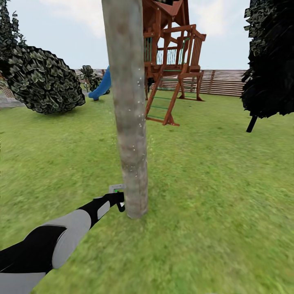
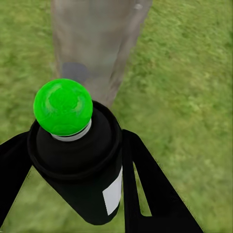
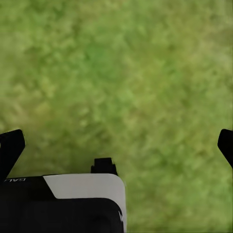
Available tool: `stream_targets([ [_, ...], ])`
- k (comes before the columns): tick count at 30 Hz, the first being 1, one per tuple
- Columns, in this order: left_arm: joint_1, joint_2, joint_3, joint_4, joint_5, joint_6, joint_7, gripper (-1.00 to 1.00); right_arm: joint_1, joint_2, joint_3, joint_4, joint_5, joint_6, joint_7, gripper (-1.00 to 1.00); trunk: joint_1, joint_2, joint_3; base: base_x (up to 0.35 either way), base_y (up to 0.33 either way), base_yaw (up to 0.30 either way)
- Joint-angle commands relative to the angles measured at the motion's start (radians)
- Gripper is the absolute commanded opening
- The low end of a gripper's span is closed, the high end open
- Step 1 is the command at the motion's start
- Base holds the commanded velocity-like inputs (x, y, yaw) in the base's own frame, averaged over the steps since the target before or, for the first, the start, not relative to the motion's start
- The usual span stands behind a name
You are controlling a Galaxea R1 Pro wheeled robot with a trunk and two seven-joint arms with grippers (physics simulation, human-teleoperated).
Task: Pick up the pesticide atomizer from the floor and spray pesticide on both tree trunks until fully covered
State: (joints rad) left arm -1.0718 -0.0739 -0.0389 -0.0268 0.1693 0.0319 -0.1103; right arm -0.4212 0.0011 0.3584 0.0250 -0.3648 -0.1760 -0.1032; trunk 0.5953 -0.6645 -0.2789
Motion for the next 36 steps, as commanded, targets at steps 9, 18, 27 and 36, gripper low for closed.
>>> stream_targets([
  [9, 0.000, 0.000, -0.004, -0.001, 0.010, 0.004, -0.003, -1.00, -0.001, 0.000, 0.008, 0.003, -0.008, -0.005, -0.001, 1.00, 0.000, -0.001, -0.001, 0.000, 0.308, -0.046],
  [18, 0.000, 0.000, -0.004, -0.001, 0.010, 0.003, -0.002, -1.00, -0.001, 0.000, 0.008, 0.003, -0.008, -0.005, -0.001, 1.00, 0.000, -0.001, -0.001, 0.000, 0.019, -0.191],
  [27, 0.000, 0.028, -0.012, -0.289, 0.013, 0.399, -0.005, -1.00, -0.001, -0.003, 0.007, 0.003, -0.009, -0.006, -0.003, 1.00, 0.000, -0.001, -0.001, 0.000, 0.000, -0.003],
  [36, 0.000, 0.041, -0.009, -0.557, 0.012, 0.582, -0.006, -1.00, -0.001, -0.003, 0.007, 0.003, -0.008, -0.005, -0.004, 1.00, 0.000, -0.001, -0.001, -0.111, 0.010, 0.000],
])
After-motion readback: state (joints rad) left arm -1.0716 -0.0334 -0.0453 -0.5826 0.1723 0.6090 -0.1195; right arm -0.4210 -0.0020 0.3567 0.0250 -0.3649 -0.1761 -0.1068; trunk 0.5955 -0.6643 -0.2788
